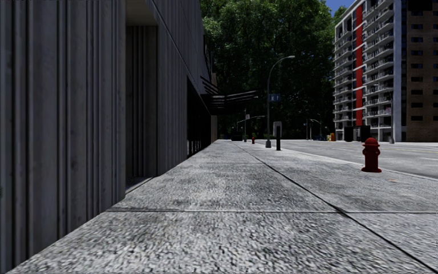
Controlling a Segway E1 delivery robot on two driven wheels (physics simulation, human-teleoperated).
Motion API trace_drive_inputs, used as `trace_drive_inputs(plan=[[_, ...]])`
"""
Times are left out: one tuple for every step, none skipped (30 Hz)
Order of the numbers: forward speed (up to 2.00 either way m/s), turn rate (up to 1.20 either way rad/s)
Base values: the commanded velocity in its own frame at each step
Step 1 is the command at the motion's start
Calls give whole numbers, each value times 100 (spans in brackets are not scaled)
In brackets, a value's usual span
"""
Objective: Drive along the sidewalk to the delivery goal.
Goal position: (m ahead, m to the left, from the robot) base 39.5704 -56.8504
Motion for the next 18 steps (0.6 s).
trace_drive_inputs(plan=[[200,0],[200,0],[200,0],[200,0],[200,0],[200,0],[200,0],[200,0],[200,0],[200,0],[200,0],[200,-8],[200,-16],[200,-18],[200,-18],[200,-18],[200,-18],[200,-18]])
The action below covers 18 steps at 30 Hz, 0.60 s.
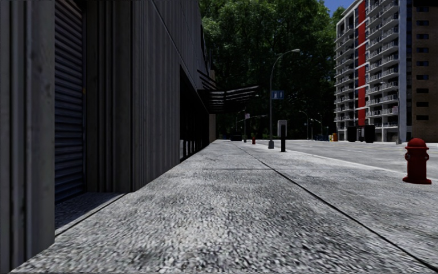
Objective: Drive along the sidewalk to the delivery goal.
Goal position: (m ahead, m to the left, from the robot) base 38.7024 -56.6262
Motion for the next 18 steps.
trace_drive_inputs(plan=[[200,-6],[200,0],[200,0],[200,0],[200,0],[200,0],[200,0],[200,0],[200,0],[200,0],[200,0],[200,0],[200,-2],[200,-20],[200,-26],[200,-27],[200,-27],[200,-27]])
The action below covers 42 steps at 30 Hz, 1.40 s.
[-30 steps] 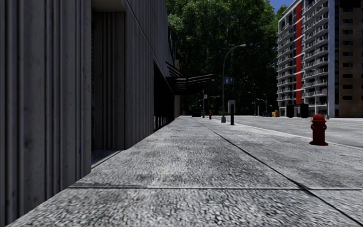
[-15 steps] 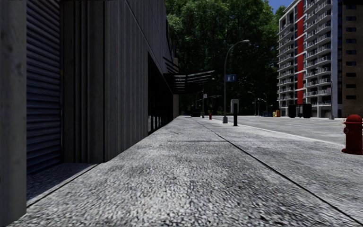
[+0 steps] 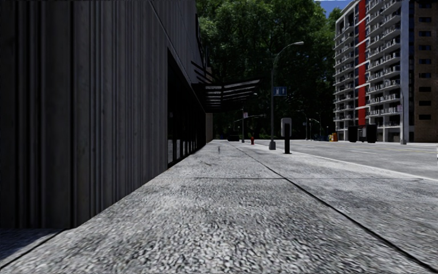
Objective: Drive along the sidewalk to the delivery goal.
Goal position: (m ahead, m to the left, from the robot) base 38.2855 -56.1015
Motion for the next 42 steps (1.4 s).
trace_drive_inputs(plan=[[200,-28],[200,-28],[200,-28],[200,-4],[200,0],[200,0],[200,0],[200,0],[200,0],[200,0],[200,0],[200,0],[200,0],[200,0],[200,0],[200,0],[200,0],[200,0],[200,0],[200,0],[200,0],[200,0],[200,0],[200,0],[200,0],[200,0],[200,0],[200,0],[200,0],[200,0],[200,0],[200,0],[200,0],[200,0],[200,0],[200,0],[200,0],[200,0],[200,0],[200,0],[200,0],[200,0]])
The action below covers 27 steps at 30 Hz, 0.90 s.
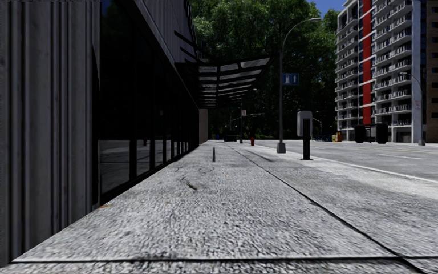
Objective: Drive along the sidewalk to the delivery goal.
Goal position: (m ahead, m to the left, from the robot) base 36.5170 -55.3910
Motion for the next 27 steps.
trace_drive_inputs(plan=[[200,0],[200,0],[200,0],[200,0],[200,0],[200,0],[200,0],[200,0],[200,0],[200,0],[200,0],[200,0],[200,0],[200,0],[200,0],[200,0],[200,0],[200,0],[200,0],[200,0],[200,0],[200,0],[200,0],[200,0],[200,0],[200,0],[200,0]])
